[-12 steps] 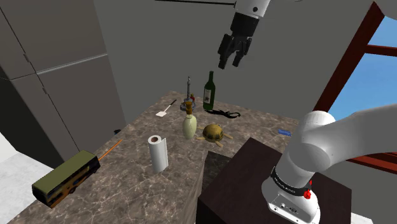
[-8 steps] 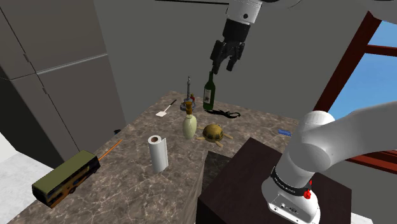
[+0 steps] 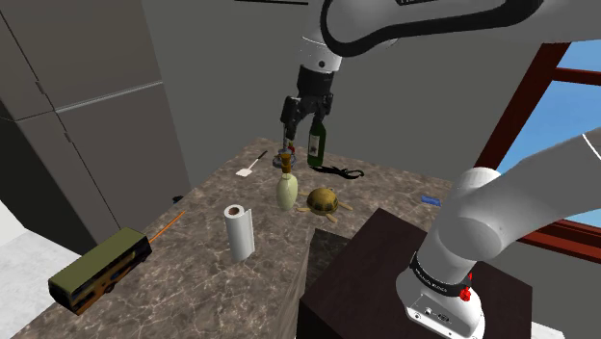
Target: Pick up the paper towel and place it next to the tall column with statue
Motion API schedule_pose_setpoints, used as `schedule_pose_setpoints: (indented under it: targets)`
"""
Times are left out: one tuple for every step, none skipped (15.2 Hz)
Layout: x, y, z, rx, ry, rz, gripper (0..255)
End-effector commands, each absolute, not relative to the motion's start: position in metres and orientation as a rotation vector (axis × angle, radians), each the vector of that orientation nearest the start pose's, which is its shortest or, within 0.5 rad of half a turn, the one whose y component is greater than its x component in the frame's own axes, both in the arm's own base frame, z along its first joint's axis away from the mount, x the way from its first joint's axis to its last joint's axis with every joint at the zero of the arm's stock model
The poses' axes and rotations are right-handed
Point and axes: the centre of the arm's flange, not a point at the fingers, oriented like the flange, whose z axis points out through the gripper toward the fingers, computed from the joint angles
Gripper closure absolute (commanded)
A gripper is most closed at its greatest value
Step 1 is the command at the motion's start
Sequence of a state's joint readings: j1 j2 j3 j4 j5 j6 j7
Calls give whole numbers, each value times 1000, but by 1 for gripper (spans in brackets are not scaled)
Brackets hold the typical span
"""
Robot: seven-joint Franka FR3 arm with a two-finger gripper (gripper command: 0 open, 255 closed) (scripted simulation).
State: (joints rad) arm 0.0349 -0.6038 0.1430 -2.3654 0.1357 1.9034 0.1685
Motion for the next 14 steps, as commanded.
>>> schedule_pose_setpoints:
  targets:
    - [387,101,530,-3074,71,-190,0]
    - [394,108,521,-3079,72,-185,0]
    - [401,115,512,-3085,73,-181,0]
    - [408,122,502,-3090,74,-177,0]
    - [415,129,492,-3096,75,-172,0]
    - [422,136,483,-3101,75,-168,0]
    - [429,143,473,-3107,76,-163,0]
    - [435,150,463,-3112,77,-159,0]
    - [442,157,453,-3118,78,-154,0]
    - [449,164,444,-3123,78,-150,0]
    - [456,170,434,-3129,79,-145,0]
    - [463,177,424,-3134,80,-141,0]
    - [469,184,413,-3140,81,-136,0]
    - [476,190,403,-3145,82,-132,0]
